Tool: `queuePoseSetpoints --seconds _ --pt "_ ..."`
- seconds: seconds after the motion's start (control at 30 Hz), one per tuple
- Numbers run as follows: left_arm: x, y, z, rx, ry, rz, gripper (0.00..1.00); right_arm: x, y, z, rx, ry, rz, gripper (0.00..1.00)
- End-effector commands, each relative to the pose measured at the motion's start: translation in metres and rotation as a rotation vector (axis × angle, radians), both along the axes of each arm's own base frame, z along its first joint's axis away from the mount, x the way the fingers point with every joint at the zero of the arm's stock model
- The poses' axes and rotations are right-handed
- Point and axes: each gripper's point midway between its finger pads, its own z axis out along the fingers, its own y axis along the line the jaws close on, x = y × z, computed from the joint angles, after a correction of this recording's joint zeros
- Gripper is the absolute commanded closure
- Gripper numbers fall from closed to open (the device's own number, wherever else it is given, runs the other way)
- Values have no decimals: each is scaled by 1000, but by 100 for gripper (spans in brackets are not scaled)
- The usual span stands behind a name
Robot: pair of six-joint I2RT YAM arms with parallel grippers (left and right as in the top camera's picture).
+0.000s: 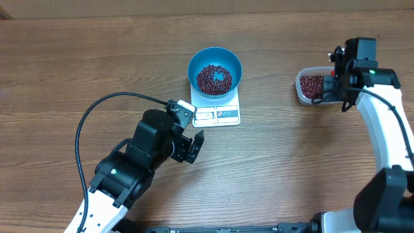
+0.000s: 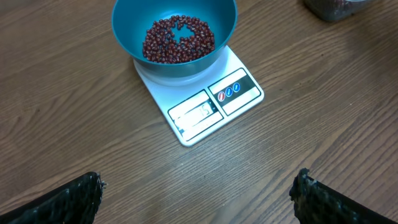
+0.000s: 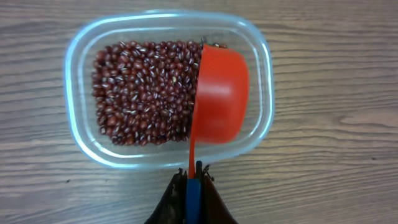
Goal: Scoop item into bowl and weigh 150g on scale
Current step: 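Scoop beans from the tub again and lift the scoop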
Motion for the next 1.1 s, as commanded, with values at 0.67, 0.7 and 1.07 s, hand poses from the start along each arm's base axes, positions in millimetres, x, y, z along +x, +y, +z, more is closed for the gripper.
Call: queuePoseSetpoints --seconds 0.67,0.7,1.07 --pt "-2 -3 -3 -14 16 -3 0 4 29 -52 137 121 180 96" --pt "-2 -3 -3 -14 16 -3 0 4 29 -52 139 123 180 96" --pt "-2 -3 -3 -14 16 -3 1 -1 34 -47 426 67 181 96"
